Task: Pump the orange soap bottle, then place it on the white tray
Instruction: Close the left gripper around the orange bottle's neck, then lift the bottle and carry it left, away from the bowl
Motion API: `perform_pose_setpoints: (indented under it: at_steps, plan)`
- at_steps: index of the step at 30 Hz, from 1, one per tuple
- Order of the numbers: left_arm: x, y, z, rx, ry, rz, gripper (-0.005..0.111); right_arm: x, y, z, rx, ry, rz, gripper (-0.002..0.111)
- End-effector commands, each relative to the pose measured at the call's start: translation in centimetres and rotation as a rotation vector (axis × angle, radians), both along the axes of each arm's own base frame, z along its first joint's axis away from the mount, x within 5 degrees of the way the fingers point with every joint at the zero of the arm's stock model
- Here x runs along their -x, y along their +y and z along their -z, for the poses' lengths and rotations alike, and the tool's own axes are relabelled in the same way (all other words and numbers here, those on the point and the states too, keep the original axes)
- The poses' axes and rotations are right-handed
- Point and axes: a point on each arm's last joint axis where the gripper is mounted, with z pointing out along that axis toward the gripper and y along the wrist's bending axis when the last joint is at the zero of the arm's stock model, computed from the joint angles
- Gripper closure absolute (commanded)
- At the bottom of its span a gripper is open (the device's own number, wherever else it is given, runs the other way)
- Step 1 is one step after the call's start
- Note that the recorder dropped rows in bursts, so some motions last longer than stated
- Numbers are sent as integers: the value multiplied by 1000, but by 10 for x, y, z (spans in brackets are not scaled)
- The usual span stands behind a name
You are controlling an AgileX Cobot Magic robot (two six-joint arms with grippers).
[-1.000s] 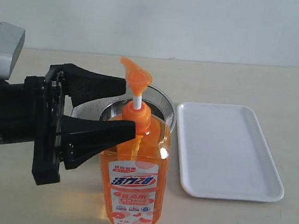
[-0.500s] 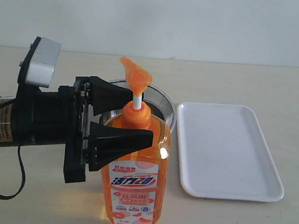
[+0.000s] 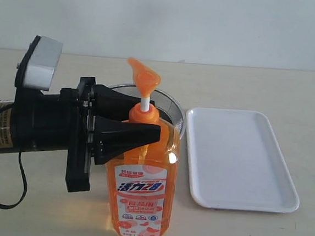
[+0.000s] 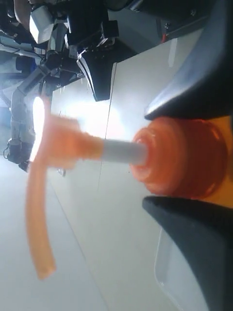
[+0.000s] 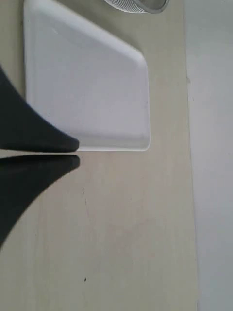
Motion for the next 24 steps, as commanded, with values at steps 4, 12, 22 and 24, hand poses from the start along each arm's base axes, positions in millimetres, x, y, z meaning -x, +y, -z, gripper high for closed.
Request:
perform_pose_setpoints:
  at_steps: [4,12,22,24]
  plan:
    - [0,-1,1,-21,-24,6,102,0,0,-1,1,-9,1,108]
    - [4,0,0,-15,8,11,102,0,0,-1,1,-9,1,108]
    - [36,28,-24,-3,-88,-221,102,0,0,-1,0,-9,1,108]
    - [41,31,-29,19,-101,-245,102,0,0,-1,0,-9,1,108]
